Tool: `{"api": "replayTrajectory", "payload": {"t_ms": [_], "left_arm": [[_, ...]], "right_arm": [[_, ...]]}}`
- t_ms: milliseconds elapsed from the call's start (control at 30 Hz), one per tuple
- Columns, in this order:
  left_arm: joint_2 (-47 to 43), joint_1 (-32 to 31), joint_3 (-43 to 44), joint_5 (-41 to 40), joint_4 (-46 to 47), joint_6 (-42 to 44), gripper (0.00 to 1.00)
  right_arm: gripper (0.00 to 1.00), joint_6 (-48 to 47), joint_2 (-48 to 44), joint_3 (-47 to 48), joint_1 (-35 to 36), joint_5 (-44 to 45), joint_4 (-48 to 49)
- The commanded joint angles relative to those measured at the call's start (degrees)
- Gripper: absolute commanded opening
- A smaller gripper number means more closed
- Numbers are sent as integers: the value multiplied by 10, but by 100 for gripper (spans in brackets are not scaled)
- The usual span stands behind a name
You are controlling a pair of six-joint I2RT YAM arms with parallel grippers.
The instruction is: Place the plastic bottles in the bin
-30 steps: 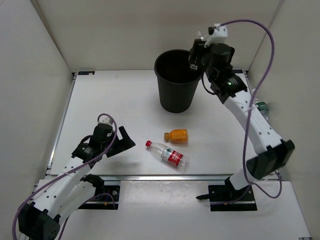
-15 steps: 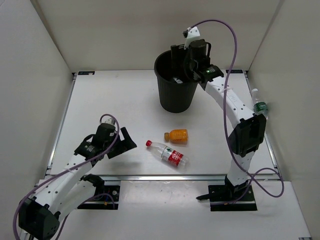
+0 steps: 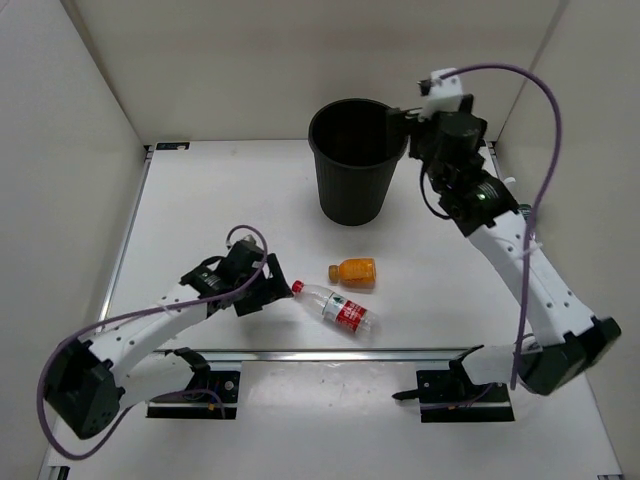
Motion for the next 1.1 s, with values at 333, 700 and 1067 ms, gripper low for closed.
{"api": "replayTrajectory", "payload": {"t_ms": [333,700,1067], "left_arm": [[191,-121,111,-35,104,-106,98],[318,-150,177,-34,109,-99,99],[264,-138,134,-62,110,-87,53]], "right_arm": [[99,200,-168,-183,-305,-112,-209],[99,191,-226,-288,-321,-76,-221],[99,195,-280,-345,-337,-70,-233]]}}
